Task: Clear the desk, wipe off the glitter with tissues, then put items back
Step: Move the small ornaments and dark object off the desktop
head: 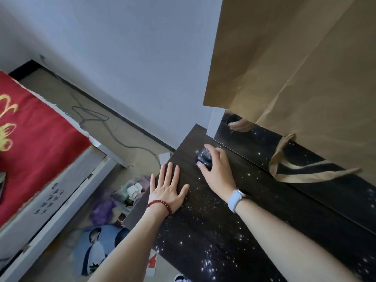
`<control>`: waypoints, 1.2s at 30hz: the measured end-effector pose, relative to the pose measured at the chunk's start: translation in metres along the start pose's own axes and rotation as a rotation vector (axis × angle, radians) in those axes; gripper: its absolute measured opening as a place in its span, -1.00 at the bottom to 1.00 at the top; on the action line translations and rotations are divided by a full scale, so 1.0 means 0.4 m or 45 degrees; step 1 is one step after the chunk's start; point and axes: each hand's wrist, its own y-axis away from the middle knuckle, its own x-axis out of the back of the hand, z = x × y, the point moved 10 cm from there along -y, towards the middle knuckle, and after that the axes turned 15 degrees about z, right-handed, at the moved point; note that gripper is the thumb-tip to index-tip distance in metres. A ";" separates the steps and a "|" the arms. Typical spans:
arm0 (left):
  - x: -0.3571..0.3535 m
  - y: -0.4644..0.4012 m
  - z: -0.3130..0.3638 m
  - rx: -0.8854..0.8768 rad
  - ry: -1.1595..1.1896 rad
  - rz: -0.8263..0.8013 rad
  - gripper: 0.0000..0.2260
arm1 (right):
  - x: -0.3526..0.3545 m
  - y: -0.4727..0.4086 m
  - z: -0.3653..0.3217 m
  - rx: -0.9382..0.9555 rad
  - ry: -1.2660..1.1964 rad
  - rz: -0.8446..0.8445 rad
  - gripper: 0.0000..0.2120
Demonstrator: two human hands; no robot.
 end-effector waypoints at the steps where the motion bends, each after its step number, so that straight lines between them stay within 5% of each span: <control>1: 0.001 -0.001 0.002 0.002 0.000 -0.050 -0.41 | 0.026 0.027 0.009 -0.048 -0.050 0.023 -0.51; 4: 0.035 0.002 0.019 0.007 -0.023 -0.098 -0.43 | 0.107 0.120 0.031 -0.132 -0.097 0.087 -0.49; 12: 0.121 0.289 0.230 -0.235 0.292 0.251 -0.53 | 0.378 0.459 0.080 -0.259 -0.100 0.356 -0.44; 29: -0.073 0.902 0.980 -1.113 0.386 -0.034 -0.52 | 1.026 1.226 0.350 -0.905 0.034 1.021 -0.45; 36: -0.172 1.046 1.356 -1.181 0.470 -0.055 -0.40 | 1.303 1.339 0.569 -0.894 0.046 1.099 -0.45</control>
